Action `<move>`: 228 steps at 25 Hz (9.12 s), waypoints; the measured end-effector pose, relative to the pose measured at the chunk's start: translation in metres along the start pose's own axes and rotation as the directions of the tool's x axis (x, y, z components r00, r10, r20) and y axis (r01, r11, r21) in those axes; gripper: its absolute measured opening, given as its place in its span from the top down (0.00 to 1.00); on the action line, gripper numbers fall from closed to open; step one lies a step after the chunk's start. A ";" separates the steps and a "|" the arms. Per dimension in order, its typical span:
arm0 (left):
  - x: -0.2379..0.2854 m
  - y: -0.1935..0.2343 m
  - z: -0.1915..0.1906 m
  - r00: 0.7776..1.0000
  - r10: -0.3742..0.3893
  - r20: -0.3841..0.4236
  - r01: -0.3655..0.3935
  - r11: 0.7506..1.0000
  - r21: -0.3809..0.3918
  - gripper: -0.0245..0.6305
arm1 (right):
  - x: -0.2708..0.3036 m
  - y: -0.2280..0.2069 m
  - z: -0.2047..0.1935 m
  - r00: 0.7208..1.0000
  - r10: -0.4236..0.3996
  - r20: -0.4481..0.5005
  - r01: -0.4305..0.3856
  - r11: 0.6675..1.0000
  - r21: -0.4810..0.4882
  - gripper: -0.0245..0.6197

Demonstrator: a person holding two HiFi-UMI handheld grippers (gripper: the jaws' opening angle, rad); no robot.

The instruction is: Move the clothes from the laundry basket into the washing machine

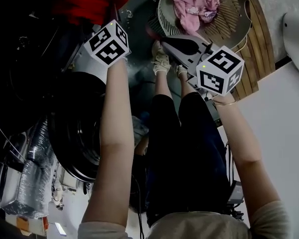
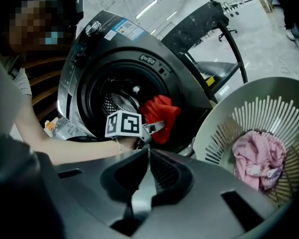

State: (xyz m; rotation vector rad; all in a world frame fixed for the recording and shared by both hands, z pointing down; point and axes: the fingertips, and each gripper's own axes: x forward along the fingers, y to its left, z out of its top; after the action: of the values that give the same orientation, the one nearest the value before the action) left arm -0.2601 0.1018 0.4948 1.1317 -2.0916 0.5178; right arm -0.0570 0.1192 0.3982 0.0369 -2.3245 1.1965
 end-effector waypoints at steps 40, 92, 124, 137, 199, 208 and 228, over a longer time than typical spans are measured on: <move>0.051 0.070 0.059 0.991 0.125 0.036 -0.126 0.992 0.017 0.75 | 0.017 -0.009 0.008 0.999 -0.003 0.040 0.002 1.000 0.013 0.93; -0.071 -0.200 -0.031 0.800 -0.591 -0.099 0.595 0.765 0.246 0.95 | 0.006 -0.379 -0.079 0.731 -0.648 -0.212 0.659 0.752 -0.027 0.93; -0.128 -0.210 -0.006 0.750 -0.639 -0.169 0.657 0.692 0.299 0.90 | -0.094 -0.035 0.047 0.944 -0.197 0.266 0.221 0.973 -0.062 0.93; -0.135 -0.107 0.005 0.895 -0.428 -0.128 0.446 0.861 0.245 0.90 | -0.023 -0.174 -0.026 0.905 -0.424 0.025 0.419 0.902 0.103 0.66; -0.137 -0.100 0.036 0.857 -0.515 0.003 0.496 0.827 0.263 0.86 | 0.014 -0.181 -0.076 0.941 -0.288 -0.180 0.324 0.919 0.226 0.48; -0.140 -0.099 0.024 0.865 -0.501 0.011 0.485 0.841 0.240 0.86 | 0.043 -0.175 -0.065 0.969 -0.211 -0.129 0.246 0.881 0.404 0.95; -0.175 -0.072 0.075 0.896 -0.429 0.117 0.396 0.889 0.230 0.86 | 0.031 -0.174 -0.033 0.936 -0.317 -0.154 0.296 0.944 -0.144 0.48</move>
State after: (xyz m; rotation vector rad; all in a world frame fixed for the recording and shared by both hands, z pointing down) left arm -0.1618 0.1148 0.3167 1.7413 -1.8782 0.4436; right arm -0.0257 0.0445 0.5592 0.2348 -2.1349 0.8683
